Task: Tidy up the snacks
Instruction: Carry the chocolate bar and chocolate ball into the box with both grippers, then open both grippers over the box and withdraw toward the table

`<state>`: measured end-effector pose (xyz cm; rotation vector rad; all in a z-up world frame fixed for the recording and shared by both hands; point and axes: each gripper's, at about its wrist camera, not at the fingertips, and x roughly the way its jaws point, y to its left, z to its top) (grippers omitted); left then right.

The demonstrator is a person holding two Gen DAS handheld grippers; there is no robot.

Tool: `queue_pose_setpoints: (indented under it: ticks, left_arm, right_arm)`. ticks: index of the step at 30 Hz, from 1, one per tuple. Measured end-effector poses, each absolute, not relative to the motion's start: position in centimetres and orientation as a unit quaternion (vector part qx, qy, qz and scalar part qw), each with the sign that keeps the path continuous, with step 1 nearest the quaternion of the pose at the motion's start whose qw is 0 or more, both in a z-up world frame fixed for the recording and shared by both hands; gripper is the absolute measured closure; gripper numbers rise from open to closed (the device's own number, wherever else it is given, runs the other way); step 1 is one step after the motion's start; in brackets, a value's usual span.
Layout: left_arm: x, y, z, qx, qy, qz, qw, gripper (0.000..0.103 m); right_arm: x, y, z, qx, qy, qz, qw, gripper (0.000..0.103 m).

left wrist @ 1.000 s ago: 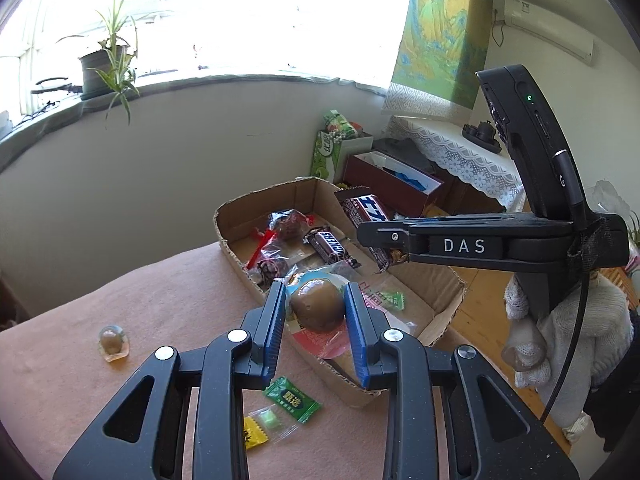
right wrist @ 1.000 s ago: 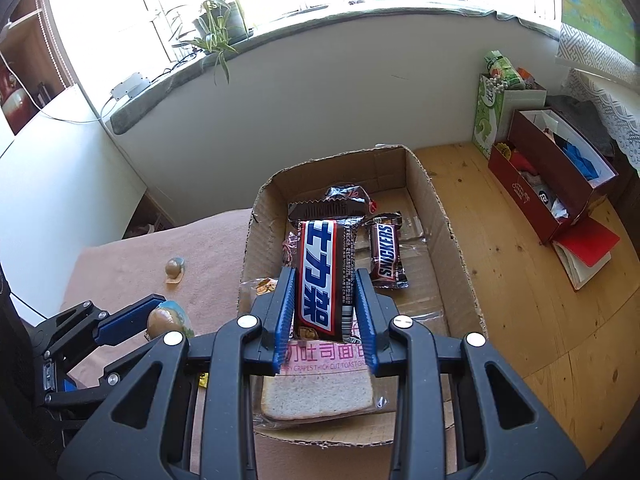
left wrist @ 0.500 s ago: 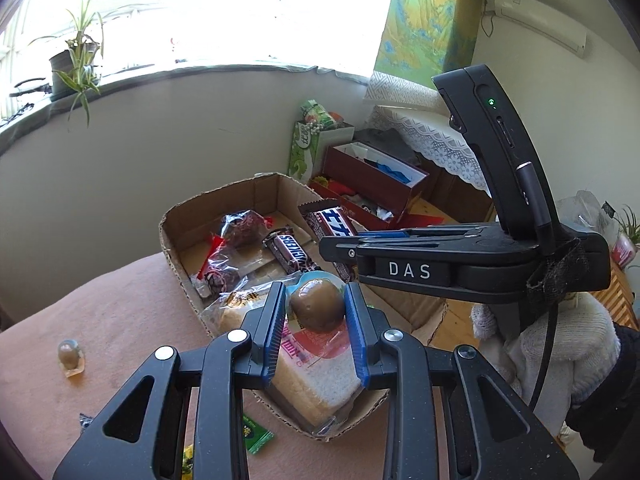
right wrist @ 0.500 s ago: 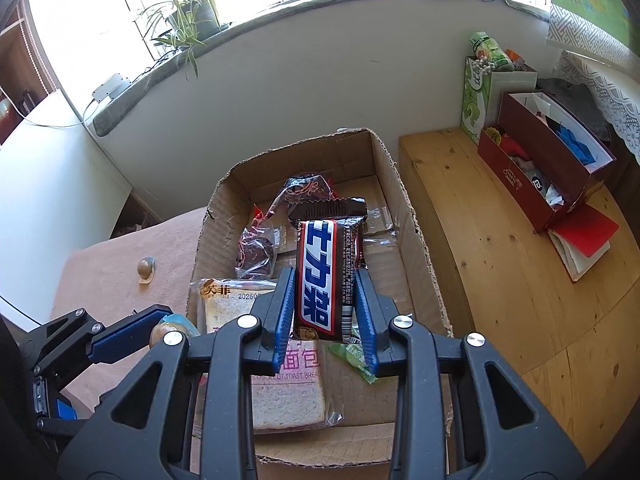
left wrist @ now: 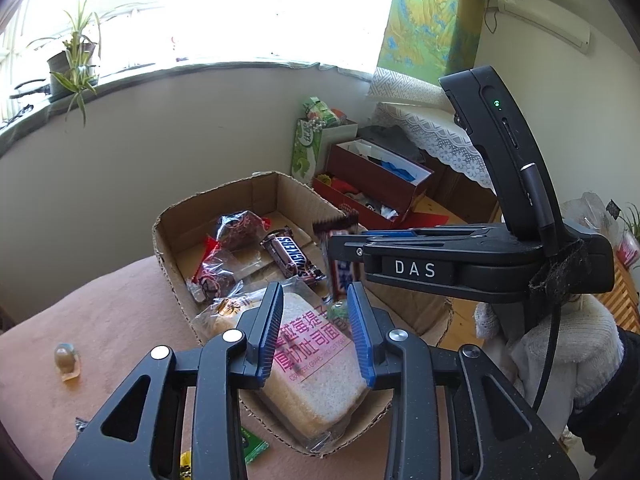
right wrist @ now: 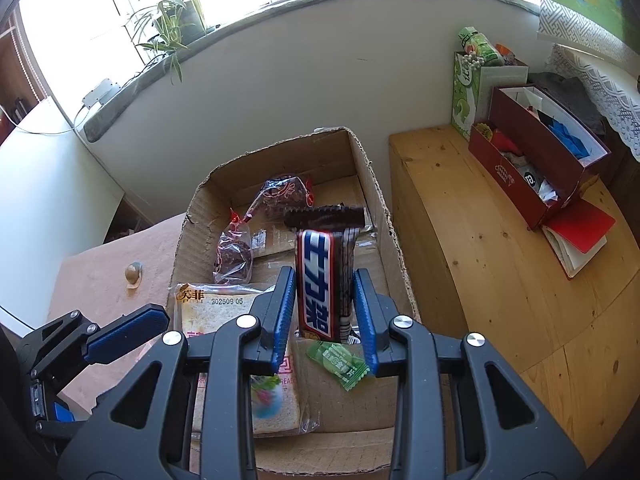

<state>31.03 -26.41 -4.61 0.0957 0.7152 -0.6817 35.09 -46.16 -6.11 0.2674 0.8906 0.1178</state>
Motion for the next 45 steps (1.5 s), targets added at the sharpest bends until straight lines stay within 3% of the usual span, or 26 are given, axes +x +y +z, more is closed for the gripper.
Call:
queue_pose_setpoints:
  ticks: [5,7,11,16,19,27,45]
  left_arm:
    - [31.0,-26.3,-4.6,0.046,0.343,-0.325,0.88,0.066]
    - [31.0,-26.2,-4.7,0.045,0.344,-0.325,0.88,0.063]
    - [30.8,-26.0,-4.6,0.044,0.345,-0.323,0.88,0.061]
    - [30.7,-25.5,-4.3,0.042,0.341,-0.32,0.883,0.054]
    - [30.5,-25.3,-4.2,0.044,0.34,-0.318,0.884,0.052]
    - [29.4,-24.4,-3.6,0.049,0.329,-0.31,0.891,0.03]
    - [28.6,-19.3,-3.4,0.04,0.323,-0.281,0.903,0.03]
  right_arm:
    - [35.0,-46.3,-5.8,0.126,0.427,0.052,0.894,0.07]
    - [34.8,-46.3,-5.6,0.125,0.422,0.047,0.897,0.052]
    - [34.5,-46.3,-5.2,0.123,0.418,0.043,0.899,0.048]
    - [34.2,-46.1,-4.7,0.118,0.41,0.038,0.904,0.032]
    - [34.0,-45.9,-4.3,0.114,0.408,0.034,0.905,0.031]
    - [33.2,-45.4,-3.4,0.109,0.403,0.03,0.908,0.03]
    - [30.6,-41.6,-1.5,0.092,0.384,0.053,0.917,0.03]
